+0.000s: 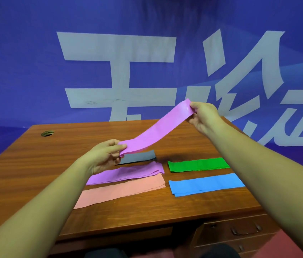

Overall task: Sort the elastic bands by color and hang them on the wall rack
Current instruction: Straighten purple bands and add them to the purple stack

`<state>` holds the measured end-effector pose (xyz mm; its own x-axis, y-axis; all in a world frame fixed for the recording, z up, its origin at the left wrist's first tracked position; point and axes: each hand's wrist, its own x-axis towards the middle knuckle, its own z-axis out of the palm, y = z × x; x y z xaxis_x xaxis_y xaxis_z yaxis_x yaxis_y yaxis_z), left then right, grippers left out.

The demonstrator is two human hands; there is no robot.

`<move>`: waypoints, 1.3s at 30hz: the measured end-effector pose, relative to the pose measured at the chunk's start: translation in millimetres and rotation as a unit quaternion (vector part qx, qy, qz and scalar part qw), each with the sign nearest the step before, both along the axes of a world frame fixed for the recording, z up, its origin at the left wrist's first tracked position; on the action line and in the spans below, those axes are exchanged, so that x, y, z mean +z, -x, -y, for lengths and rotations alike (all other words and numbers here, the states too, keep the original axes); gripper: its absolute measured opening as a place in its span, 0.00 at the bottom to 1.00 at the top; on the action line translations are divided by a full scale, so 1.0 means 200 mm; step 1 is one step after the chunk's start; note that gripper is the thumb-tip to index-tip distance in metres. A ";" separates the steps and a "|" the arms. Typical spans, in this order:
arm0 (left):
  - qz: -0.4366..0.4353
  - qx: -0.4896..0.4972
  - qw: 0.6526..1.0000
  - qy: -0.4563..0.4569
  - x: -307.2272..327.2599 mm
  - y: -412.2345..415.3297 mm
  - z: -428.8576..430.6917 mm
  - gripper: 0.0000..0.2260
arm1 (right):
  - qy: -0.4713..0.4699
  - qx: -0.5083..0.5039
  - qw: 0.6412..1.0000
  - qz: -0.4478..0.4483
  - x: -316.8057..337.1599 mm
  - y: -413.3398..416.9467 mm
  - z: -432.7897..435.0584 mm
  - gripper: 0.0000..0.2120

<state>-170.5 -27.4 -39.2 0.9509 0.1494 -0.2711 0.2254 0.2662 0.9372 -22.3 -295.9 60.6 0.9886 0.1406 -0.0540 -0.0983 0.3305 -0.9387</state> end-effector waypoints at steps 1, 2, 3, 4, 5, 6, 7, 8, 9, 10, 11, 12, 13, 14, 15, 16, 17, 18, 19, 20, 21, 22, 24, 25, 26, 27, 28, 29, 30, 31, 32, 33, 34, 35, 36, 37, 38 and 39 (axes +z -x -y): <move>0.014 0.016 1.000 0.004 0.00 0.01 -0.02 0.05 | 0.001 0.003 1.000 -0.006 -0.01 0.01 -0.01 0.05; 0.024 0.028 0.999 0.007 0.00 0.03 -0.04 0.06 | 0.006 0.005 1.000 -0.012 -0.02 0.02 -0.01 0.04; 0.031 0.038 0.999 0.005 0.00 0.04 -0.06 0.08 | 0.012 0.007 1.000 -0.018 -0.03 0.03 -0.02 0.03; 0.032 0.044 0.999 -0.001 0.01 0.06 -0.08 0.10 | 0.025 0.008 0.999 -0.023 -0.04 0.04 -0.03 0.04; 0.030 0.050 0.998 -0.012 0.02 0.09 -0.10 0.11 | 0.034 0.011 0.999 -0.028 -0.06 0.05 -0.04 0.05; 0.028 0.052 0.998 -0.028 0.02 0.10 -0.13 0.12 | 0.043 0.012 0.998 -0.033 -0.09 0.06 -0.05 0.04; 0.022 0.052 0.997 -0.051 0.02 0.12 -0.15 0.13 | 0.051 0.016 0.998 -0.039 -0.12 0.06 -0.06 0.04; 0.013 0.058 0.995 -0.080 0.02 0.14 -0.18 0.12 | 0.068 0.021 0.997 -0.044 -0.15 0.08 -0.07 0.03; 0.003 0.064 0.991 -0.114 0.02 0.15 -0.20 0.12 | 0.096 0.025 0.994 -0.042 -0.19 0.09 -0.09 0.05; -0.006 0.073 0.987 -0.142 0.01 0.18 -0.22 0.11 | 0.130 0.028 0.990 -0.034 -0.23 0.10 -0.10 0.08; -0.009 0.081 0.985 -0.152 -0.01 0.19 -0.25 0.11 | 0.161 0.032 0.986 -0.021 -0.27 0.12 -0.11 0.10; -0.010 0.088 0.985 -0.147 -0.02 0.21 -0.26 0.10 | 0.183 0.036 0.982 -0.011 -0.30 0.14 -0.12 0.12; -0.012 0.094 0.987 -0.129 -0.04 0.22 -0.28 0.08 | 0.199 0.039 0.979 -0.004 -0.34 0.15 -0.13 0.13; -0.015 0.101 0.989 -0.109 -0.05 0.23 -0.29 0.07 | 0.213 0.043 0.976 0.001 -0.37 0.17 -0.14 0.15; -0.018 0.110 0.989 -0.095 -0.07 0.25 -0.30 0.05 | 0.225 0.048 0.973 0.007 -0.40 0.18 -0.15 0.16; -0.020 0.121 0.988 -0.090 -0.08 0.26 -0.30 0.05 | 0.236 0.055 0.970 0.013 -0.43 0.19 -0.16 0.17; -0.018 0.132 0.987 -0.094 -0.10 0.26 -0.30 0.06 | 0.243 0.060 0.968 0.017 -0.45 0.20 -0.16 0.18; -0.015 0.144 0.984 -0.104 -0.12 0.27 -0.30 0.08 | 0.251 0.066 0.966 0.020 -0.48 0.21 -0.17 0.18; -0.011 0.155 0.981 -0.117 -0.14 0.27 -0.30 0.08 | 0.257 0.068 0.964 0.020 -0.50 0.22 -0.18 0.18; -0.011 0.167 0.976 -0.137 -0.16 0.28 -0.31 0.09 | 0.262 0.069 0.962 0.020 -0.52 0.23 -0.19 0.18; -0.014 0.181 0.970 -0.163 -0.19 0.29 -0.32 0.09 | 0.264 0.069 0.962 0.019 -0.54 0.23 -0.20 0.18; -0.018 0.195 0.962 -0.189 -0.21 0.29 -0.33 0.10 | 0.266 0.067 0.961 0.016 -0.56 0.23 -0.21 0.17; -0.029 0.221 0.950 -0.218 -0.26 0.29 -0.36 0.10 | 0.263 0.062 0.963 -0.003 -0.59 0.23 -0.23 0.15; -0.037 0.227 0.946 -0.229 -0.28 0.29 -0.36 0.09 | 0.253 0.064 0.965 -0.017 -0.61 0.22 -0.25 0.14; -0.046 0.227 0.943 -0.241 -0.30 0.29 -0.37 0.09 | 0.239 0.069 0.968 -0.028 -0.64 0.22 -0.26 0.12; -0.050 0.223 0.940 -0.253 -0.32 0.29 -0.38 0.08 | 0.229 0.076 0.970 -0.032 -0.66 0.22 -0.28 0.09; -0.052 0.220 0.939 -0.258 -0.34 0.29 -0.38 0.08 | 0.237 0.083 0.968 -0.027 -0.69 0.21 -0.30 0.06; -0.052 0.219 0.939 -0.260 -0.35 0.29 -0.39 0.07 | 0.260 0.087 0.962 -0.015 -0.71 0.21 -0.31 0.04; -0.054 0.220 0.938 -0.263 -0.37 0.29 -0.40 0.06 | 0.293 0.089 0.952 0.001 -0.74 0.20 -0.32 0.05; -0.056 0.225 0.936 -0.264 -0.38 0.28 -0.41 0.05 | 0.328 0.085 0.941 0.018 -0.75 0.20 -0.33 0.07; -0.060 0.229 0.935 -0.264 -0.39 0.28 -0.42 0.04 | 0.359 0.079 0.929 0.038 -0.77 0.19 -0.34 0.09; -0.065 0.233 0.934 -0.263 -0.41 0.28 -0.44 0.04 | 0.387 0.072 0.918 0.059 -0.79 0.18 -0.34 0.11; -0.071 0.236 0.932 -0.267 -0.42 0.29 -0.45 0.03 | 0.416 0.066 0.904 0.077 -0.80 0.17 -0.34 0.11; -0.078 0.236 0.927 -0.280 -0.44 0.29 -0.47 0.03 | 0.449 0.060 0.887 0.093 -0.82 0.16 -0.35 0.11; -0.085 0.233 0.919 -0.308 -0.44 0.30 -0.48 0.02 | 0.478 0.057 0.870 0.107 -0.83 0.15 -0.35 0.09; -0.091 0.227 0.907 -0.343 -0.46 0.31 -0.49 0.02 | 0.498 0.057 0.857 0.120 -0.85 0.15 -0.35 0.08; -0.095 0.221 0.896 -0.374 -0.46 0.32 -0.49 0.03 | 0.511 0.059 0.847 0.133 -0.87 0.14 -0.36 0.07; -0.097 0.218 0.888 -0.394 -0.47 0.32 -0.49 0.04 | 0.520 0.058 0.840 0.145 -0.89 0.14 -0.36 0.06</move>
<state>-234.9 70.9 -132.9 0.7036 0.7071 -0.0713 0.4385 -0.3531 0.8265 -50.7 -223.1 -116.7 0.9639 0.2640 0.0336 0.2104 -0.6786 -0.7037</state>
